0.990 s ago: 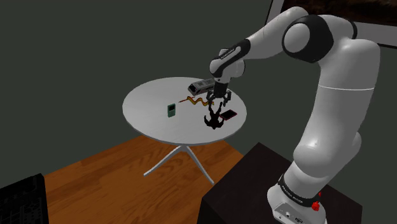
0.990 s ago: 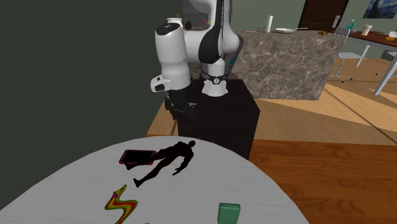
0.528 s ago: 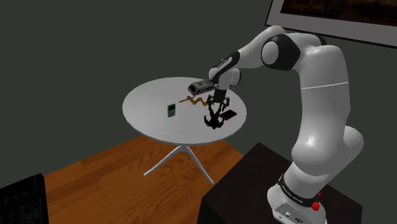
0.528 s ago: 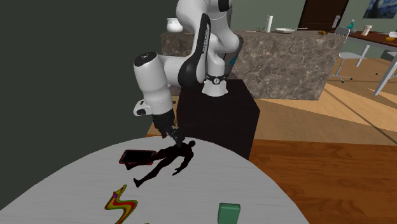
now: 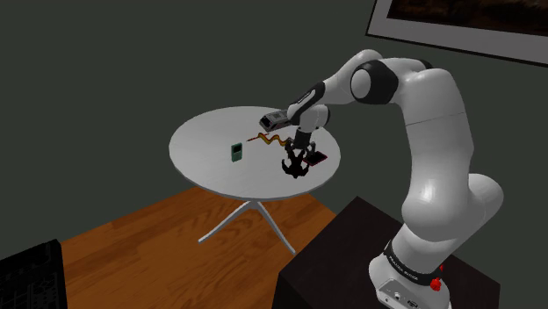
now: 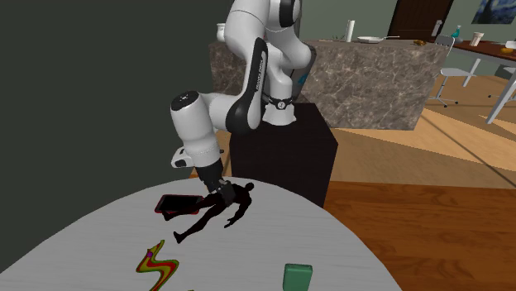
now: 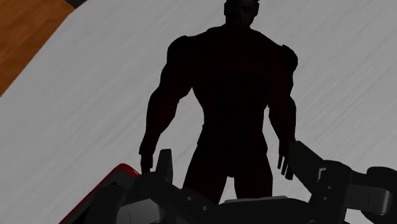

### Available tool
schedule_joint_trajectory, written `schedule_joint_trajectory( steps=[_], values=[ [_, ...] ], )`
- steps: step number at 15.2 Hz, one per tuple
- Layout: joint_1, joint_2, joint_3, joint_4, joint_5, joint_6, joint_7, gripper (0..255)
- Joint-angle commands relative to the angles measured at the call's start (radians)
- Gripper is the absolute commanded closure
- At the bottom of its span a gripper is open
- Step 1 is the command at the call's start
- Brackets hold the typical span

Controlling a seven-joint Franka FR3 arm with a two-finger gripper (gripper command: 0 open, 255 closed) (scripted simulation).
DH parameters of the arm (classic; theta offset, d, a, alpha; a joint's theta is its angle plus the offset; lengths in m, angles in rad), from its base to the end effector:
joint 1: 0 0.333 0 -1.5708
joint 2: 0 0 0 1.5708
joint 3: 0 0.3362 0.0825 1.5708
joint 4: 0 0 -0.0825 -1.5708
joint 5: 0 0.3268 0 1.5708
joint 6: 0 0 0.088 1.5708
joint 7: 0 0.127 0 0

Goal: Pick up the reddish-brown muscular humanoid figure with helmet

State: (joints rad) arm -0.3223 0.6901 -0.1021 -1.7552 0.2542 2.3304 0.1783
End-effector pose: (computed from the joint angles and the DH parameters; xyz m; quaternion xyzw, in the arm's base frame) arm 0.5748 -0.2441 0.2077 -0.9244 0.3737 0.0463 0.0602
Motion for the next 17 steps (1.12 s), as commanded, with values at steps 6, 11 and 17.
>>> schedule_joint_trajectory(
  steps=[6,11,17],
  values=[
    [0.000,0.014,0.002,0.002,0.003,0.012,-0.001,255],
    [0.000,0.014,0.002,0.003,0.003,0.012,0.000,255],
    [0.005,-0.036,-0.005,-0.005,-0.007,-0.029,0.009,255]
  ],
)
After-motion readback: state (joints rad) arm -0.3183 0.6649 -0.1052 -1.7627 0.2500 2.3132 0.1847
